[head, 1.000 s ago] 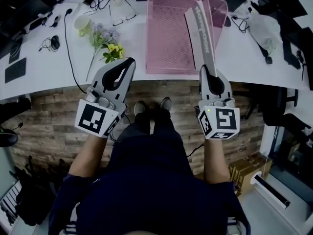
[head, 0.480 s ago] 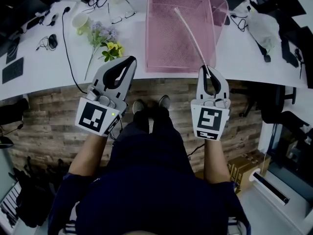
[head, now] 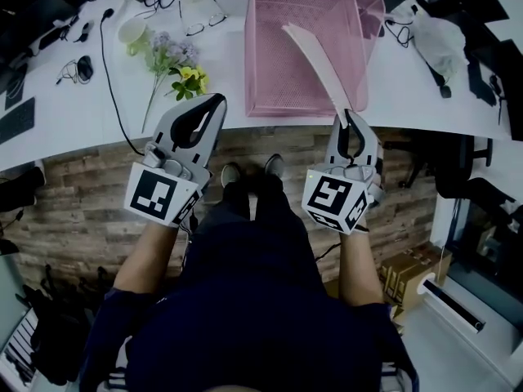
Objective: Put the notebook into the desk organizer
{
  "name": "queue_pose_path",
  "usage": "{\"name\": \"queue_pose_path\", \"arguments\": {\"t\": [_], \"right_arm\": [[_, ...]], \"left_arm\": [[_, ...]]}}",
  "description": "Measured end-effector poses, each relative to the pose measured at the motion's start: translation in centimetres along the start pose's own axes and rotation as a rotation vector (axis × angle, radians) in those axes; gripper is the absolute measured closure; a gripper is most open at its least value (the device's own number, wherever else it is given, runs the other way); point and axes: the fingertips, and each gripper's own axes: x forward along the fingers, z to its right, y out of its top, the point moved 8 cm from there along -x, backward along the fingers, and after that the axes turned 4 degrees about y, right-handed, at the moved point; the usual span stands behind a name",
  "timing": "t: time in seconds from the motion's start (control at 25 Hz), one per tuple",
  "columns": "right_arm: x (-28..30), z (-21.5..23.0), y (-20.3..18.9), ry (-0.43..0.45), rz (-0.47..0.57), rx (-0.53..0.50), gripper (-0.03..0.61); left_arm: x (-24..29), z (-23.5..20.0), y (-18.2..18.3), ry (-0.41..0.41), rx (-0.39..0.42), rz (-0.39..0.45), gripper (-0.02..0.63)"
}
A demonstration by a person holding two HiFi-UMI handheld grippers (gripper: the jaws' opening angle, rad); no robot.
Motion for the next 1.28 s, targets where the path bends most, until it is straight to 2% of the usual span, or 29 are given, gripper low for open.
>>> {"name": "queue_pose_path", "arguments": {"t": [0.24,0.48,0.96,1.28], "right_arm": [[0.4,-2.0,0.0,0.030,-0.006,-0.052,0.565],[1.3,-3.6,-0.2,0.092,-0.005,-0.070,0.534],[2.7,-4.6,-0.8,0.181,0.005,-0.033,0.501],[2.2,-4.8,-0.9,0.263,0.057,0.019,0.417]], "left_arm": [[0.1,-0.2,-0.6,-0.012,-0.012,-0.016,0.580],[0.0,-0.4,-1.5,-0.005,-0.025,-0.038,0.580],[0.4,0.2,-2.4,0.005,-0.029,-0.069,0.580],[0.4,1.0,-2.6,0.014,-0.030,-0.074,0.580]]}}
